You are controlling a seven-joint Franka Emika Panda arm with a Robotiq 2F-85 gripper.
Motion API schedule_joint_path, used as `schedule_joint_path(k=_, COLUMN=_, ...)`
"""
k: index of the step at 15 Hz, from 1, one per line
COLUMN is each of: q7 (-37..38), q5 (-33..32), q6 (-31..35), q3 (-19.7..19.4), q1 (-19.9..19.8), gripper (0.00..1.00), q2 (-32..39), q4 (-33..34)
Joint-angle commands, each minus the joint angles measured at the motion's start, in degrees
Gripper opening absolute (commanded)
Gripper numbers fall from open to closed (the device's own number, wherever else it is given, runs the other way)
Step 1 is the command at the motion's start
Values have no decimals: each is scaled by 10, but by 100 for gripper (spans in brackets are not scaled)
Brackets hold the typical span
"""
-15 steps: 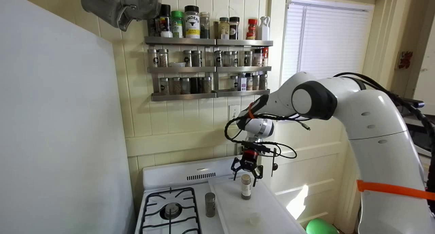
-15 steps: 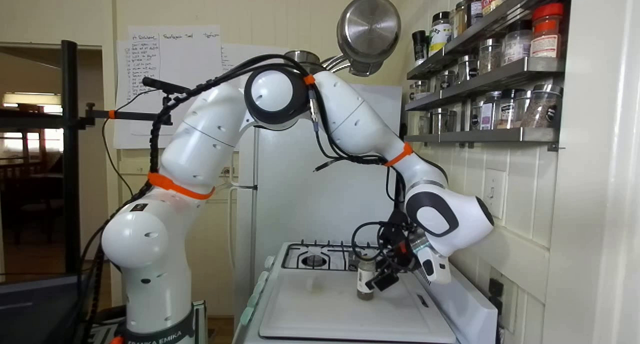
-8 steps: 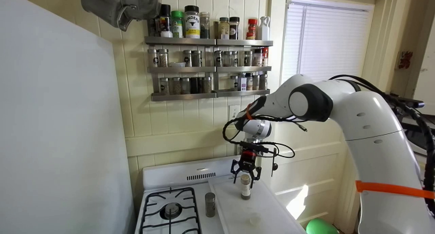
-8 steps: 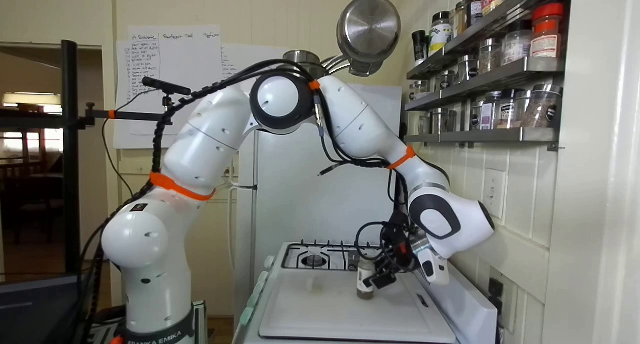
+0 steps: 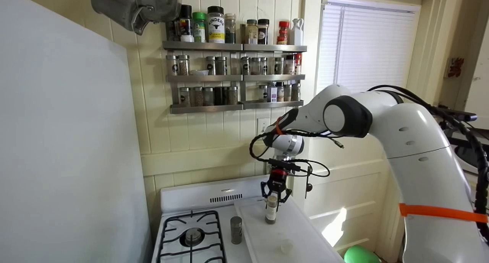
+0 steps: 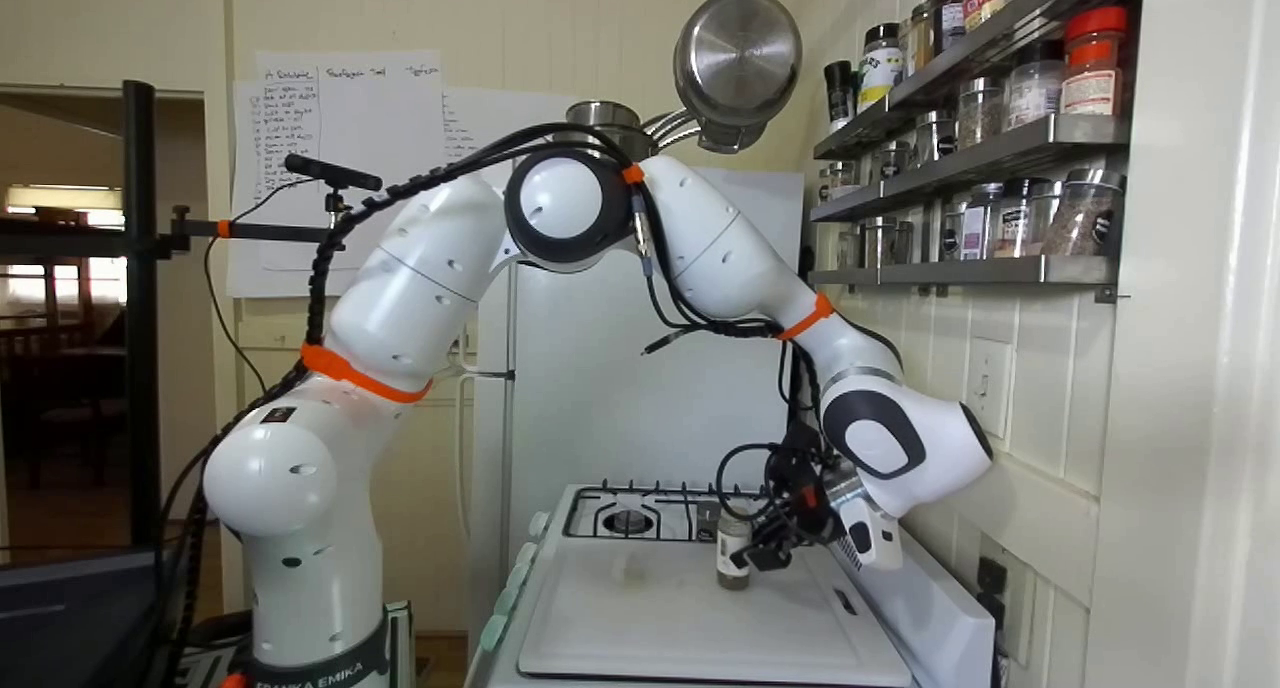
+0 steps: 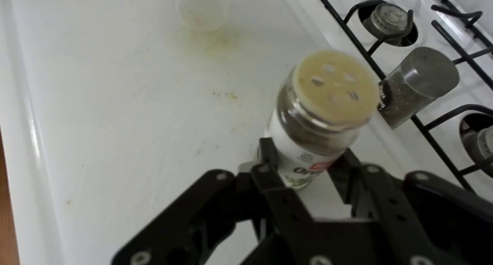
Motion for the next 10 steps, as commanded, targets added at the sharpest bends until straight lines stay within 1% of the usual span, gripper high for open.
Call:
schedule_joint_path(k=1, q7=8, q5=-6, q6=-16, q3=1, q1=0, gripper=13, q2=11, q4=18)
schedule_joint_path(k=4, q7=15, q5=-23, q6=-2, q3=-2, q1=10, gripper=13, q2=-12, q4=3)
schedule_joint_path(k=9, q7=47, q5=-114, q6=51, q3=-6, q1=51, gripper=13, q2=-76, q4=-36)
schedule_joint_path(k=10, q7=55, q5=-134, q6=71, q3=-6, q1=60, gripper=13, q2=-86, q4=-42)
